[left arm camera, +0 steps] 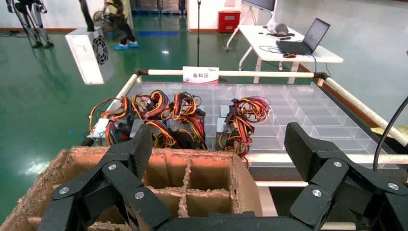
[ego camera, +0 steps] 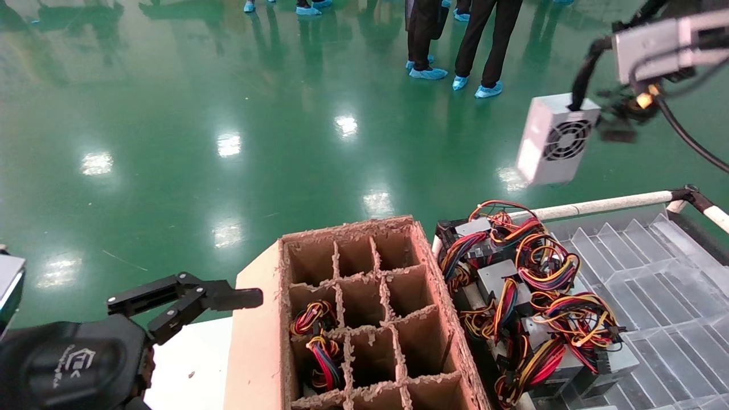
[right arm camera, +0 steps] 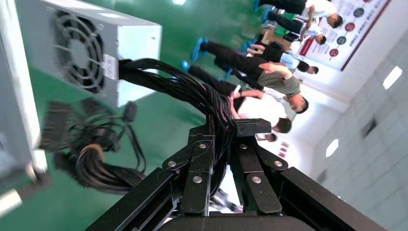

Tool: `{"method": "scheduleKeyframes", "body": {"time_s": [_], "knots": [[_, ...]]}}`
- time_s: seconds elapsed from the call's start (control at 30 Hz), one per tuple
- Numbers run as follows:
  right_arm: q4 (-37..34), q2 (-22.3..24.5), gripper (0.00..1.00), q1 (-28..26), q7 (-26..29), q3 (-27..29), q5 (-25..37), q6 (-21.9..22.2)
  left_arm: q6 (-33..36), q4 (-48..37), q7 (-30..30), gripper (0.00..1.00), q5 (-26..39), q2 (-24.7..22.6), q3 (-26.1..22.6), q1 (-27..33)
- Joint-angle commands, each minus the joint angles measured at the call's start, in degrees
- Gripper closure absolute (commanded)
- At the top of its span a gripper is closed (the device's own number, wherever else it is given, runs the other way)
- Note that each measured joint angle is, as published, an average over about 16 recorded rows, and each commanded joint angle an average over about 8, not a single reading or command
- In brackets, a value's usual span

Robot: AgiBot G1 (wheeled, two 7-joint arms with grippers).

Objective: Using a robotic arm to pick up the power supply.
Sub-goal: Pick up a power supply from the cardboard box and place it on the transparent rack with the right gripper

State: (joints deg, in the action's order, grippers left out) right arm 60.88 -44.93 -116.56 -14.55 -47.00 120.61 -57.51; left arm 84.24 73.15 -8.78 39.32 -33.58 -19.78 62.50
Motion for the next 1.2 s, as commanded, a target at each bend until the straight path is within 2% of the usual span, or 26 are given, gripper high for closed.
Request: {"method": "scheduleKeyframes", "body": {"time_s": [0.03,0.3,0.5,0.83,1.2], "knots": [[-0.9,0.3,1.00,0.2,-3.2,-0.7,0.5,0.6,0.0,0.0,0.0,0.00,0.0,0.0,0.0,0.0],[-2.5,0.4,1.00,3.8,-12.3,-3.3,4.9,8.0,0.0,0.0,0.0,0.00,0.0,0.0,0.0,0.0],[-0.8,1.4,1.00,7.8,-16.6,-4.7,5.4,11.9,0.0,0.0,0.0,0.00,0.0,0.0,0.0,0.0],[2.5,3.3,1.00,12.4,-18.2,-5.6,4.7,14.7,0.0,0.0,0.0,0.00,0.0,0.0,0.0,0.0],[1.6,3.7,1.00,15.3,-19.6,-5.5,4.1,19.5,0.0,0.0,0.0,0.00,0.0,0.0,0.0,0.0]]}}
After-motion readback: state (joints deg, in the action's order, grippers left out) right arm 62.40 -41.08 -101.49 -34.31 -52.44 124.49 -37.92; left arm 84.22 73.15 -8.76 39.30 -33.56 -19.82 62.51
